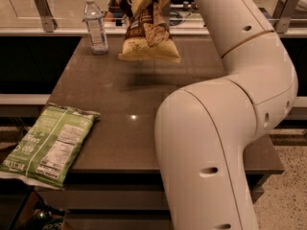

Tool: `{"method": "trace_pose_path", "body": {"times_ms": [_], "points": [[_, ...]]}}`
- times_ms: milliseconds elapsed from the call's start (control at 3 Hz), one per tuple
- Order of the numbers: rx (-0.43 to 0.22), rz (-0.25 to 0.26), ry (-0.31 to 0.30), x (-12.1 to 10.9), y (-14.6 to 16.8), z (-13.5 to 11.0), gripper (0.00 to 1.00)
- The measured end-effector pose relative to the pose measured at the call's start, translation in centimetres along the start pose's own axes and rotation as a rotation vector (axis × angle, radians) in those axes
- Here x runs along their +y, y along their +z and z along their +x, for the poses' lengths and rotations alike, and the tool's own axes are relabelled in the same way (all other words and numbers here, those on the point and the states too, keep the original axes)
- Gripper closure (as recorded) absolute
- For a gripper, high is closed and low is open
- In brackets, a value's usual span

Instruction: Move brown chip bag near blue plastic bottle

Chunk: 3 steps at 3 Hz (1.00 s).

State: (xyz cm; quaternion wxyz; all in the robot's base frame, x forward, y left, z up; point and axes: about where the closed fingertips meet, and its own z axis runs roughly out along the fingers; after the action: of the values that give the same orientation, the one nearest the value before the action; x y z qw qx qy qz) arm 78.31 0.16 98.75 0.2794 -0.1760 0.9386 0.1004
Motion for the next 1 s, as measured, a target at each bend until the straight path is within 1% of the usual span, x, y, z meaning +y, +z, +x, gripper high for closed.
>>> {"method": "trace_pose_path", "body": {"times_ms": [333,667,1000], "points": [[0.008,0.001,0.019,-0.1,3.0,-0.3,1.0],[-0.001,0.008,0.022,0.0,5.6,-1.1,1.0],[0.004,0.029,0.003,0.6,7.8,-1.5,1.0]]}}
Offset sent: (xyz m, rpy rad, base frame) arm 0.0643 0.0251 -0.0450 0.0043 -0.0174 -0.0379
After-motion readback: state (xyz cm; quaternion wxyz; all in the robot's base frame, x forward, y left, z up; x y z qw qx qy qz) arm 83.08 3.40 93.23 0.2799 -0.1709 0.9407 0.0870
